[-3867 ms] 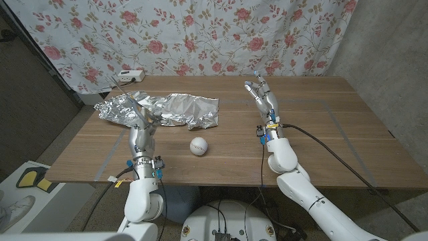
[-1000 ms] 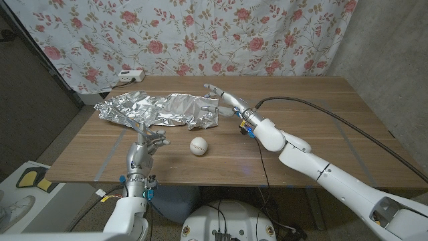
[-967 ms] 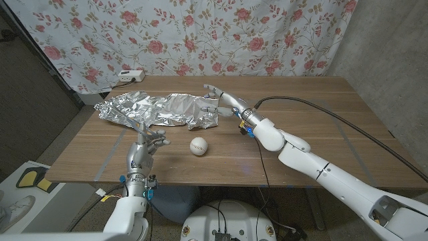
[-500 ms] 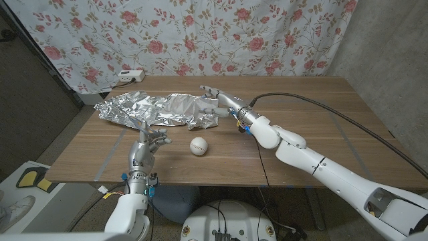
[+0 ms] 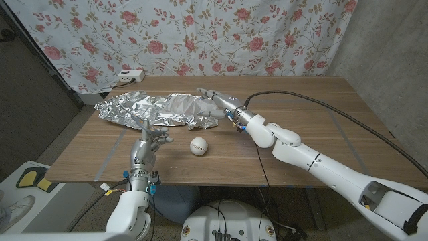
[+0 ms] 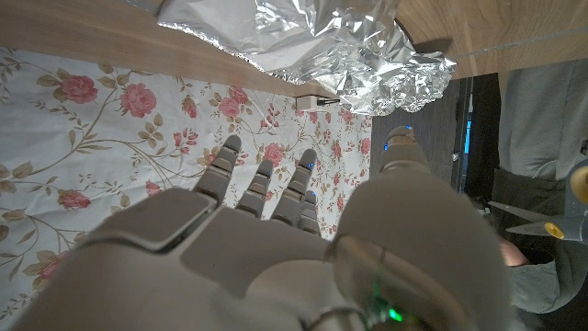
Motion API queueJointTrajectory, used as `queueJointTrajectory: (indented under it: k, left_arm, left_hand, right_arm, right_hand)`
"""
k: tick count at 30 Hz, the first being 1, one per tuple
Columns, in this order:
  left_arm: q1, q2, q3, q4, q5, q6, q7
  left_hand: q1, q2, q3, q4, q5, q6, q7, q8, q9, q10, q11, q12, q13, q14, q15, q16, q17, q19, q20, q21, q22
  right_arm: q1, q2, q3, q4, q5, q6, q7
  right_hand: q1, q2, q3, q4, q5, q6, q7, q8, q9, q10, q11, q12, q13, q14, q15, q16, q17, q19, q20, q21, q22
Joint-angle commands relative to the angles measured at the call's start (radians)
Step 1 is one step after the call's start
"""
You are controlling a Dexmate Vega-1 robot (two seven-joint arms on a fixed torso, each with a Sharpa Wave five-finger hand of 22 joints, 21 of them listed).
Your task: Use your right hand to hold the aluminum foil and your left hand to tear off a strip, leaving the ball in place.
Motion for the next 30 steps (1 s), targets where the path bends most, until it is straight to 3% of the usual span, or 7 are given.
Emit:
queueJointTrajectory:
  k: [1, 18, 23, 30]
  left_arm:
    - [0.002, 0.012, 0.006, -0.01, -0.008, 0.014, 0.0]
    - [0.017, 0.03, 0.008, -0.021, -0.013, 0.025, -0.007]
    - [0.015, 0.04, 0.008, -0.023, -0.023, 0.032, -0.015]
    - [0.01, 0.044, 0.01, -0.022, -0.029, 0.037, -0.017]
  left_hand:
    - [-0.002, 0.006, 0.0, 0.008, -0.003, -0.007, 0.022, -0.004, 0.004, 0.075, -0.07, 0.101, 0.007, 0.008, 0.001, 0.006, 0.001, 0.003, 0.006, 0.008, 0.006]
    - [0.0, 0.008, -0.001, 0.014, -0.007, -0.003, 0.022, -0.012, 0.016, 0.071, -0.069, 0.105, 0.014, 0.008, 0.001, 0.015, 0.003, 0.002, 0.005, 0.018, 0.01]
    - [0.002, 0.007, -0.001, 0.016, -0.008, -0.006, 0.021, -0.016, 0.02, 0.068, -0.068, 0.102, 0.012, 0.007, 0.001, 0.015, 0.001, 0.002, 0.006, 0.02, 0.009]
    - [0.002, 0.006, -0.002, 0.019, -0.009, 0.0, 0.022, -0.02, 0.023, 0.071, -0.068, 0.103, 0.011, 0.008, 0.001, 0.019, 0.001, 0.001, 0.003, 0.026, 0.013]
  right_arm:
    - [0.03, 0.001, -0.042, 0.017, -0.082, -0.024, -0.005]
    - [0.072, 0.01, -0.103, 0.061, -0.194, -0.043, 0.007]
    - [0.083, 0.019, -0.114, 0.081, -0.199, -0.039, 0.009]
    - [0.113, 0.028, -0.143, 0.104, -0.241, -0.047, 0.03]
  right_hand:
    - [0.002, 0.013, 0.002, -0.003, 0.004, -0.006, -0.004, 0.005, 0.0, 0.004, -0.002, -0.002, 0.003, 0.001, -0.107, 0.007, 0.004, 0.001, -0.004, 0.002, 0.006]
    - [0.005, 0.004, 0.001, -0.014, 0.005, -0.037, -0.002, 0.001, -0.001, -0.023, -0.001, -0.019, 0.007, -0.051, -0.077, -0.005, 0.008, -0.033, 0.012, -0.016, 0.005]
    - [0.0, 0.015, 0.004, -0.011, 0.007, -0.036, -0.002, 0.006, -0.001, 0.007, -0.008, -0.008, 0.01, -0.012, -0.107, 0.016, 0.014, -0.026, 0.01, -0.014, 0.003]
    - [0.008, 0.014, 0.007, -0.018, 0.008, -0.029, -0.004, 0.01, -0.001, -0.01, -0.005, -0.015, 0.012, -0.02, -0.102, 0.015, 0.015, -0.024, 0.008, -0.014, 0.003]
